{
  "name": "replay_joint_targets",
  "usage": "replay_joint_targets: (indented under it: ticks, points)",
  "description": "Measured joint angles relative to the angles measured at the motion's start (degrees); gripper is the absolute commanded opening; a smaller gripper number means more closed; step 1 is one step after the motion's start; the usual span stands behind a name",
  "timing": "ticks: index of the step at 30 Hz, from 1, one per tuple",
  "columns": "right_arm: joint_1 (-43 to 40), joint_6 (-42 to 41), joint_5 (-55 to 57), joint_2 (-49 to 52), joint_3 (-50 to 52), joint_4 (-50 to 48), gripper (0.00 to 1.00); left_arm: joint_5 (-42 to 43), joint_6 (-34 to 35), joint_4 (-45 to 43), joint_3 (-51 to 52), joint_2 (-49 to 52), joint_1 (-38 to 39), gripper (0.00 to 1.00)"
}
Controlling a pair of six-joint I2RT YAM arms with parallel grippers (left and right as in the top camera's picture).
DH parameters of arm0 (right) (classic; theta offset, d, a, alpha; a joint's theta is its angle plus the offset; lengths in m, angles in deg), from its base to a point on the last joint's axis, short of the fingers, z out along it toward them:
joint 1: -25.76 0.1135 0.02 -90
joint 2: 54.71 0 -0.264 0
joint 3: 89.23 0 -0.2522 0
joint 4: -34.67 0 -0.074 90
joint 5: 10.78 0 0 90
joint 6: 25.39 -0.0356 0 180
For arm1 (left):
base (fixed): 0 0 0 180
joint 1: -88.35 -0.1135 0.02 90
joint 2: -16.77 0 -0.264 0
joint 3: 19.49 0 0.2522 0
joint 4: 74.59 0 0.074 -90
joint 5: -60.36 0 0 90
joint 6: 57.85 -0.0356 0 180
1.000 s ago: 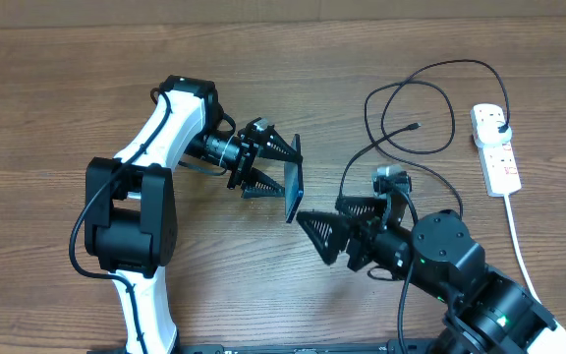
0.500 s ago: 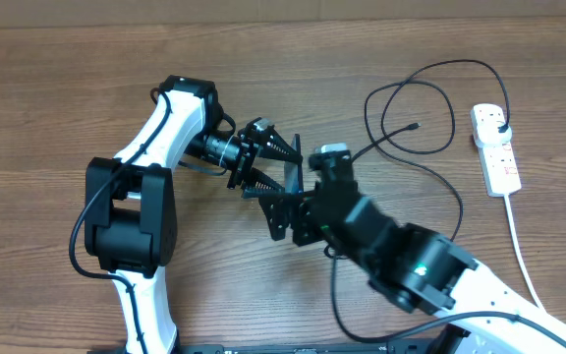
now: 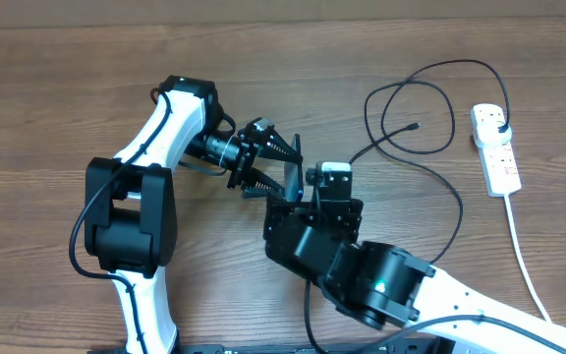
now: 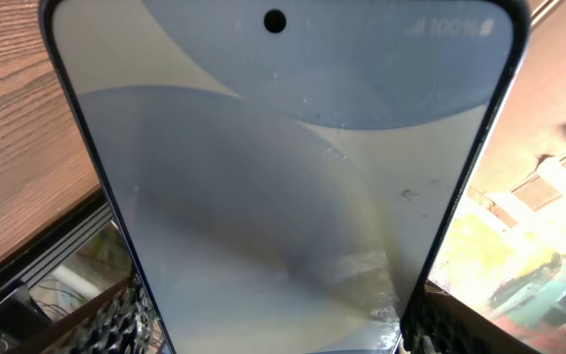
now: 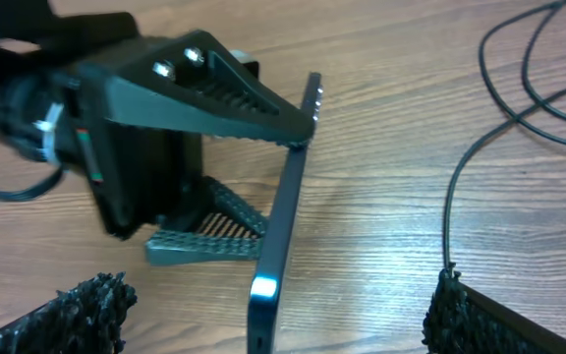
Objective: Plug charger to phone and switch on socket
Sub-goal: 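Grasp the phone's edge with the right gripper and release left gripper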
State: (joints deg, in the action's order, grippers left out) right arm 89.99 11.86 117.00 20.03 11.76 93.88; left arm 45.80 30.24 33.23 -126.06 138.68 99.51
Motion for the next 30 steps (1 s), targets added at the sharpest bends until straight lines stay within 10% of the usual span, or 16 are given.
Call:
replay_joint_targets:
  ticks: [13, 30]
  points:
    - [0.0, -1.1, 2.0, 5.3, 0.0, -2.6, 0.97, 0.0, 0.0, -0.4, 0.0, 0.0, 0.0, 0.45]
    - [0.0, -1.5, 2.6, 7.6, 0.0, -4.5, 0.43, 0.0, 0.0, -0.4, 0.0, 0.0, 0.0, 0.45]
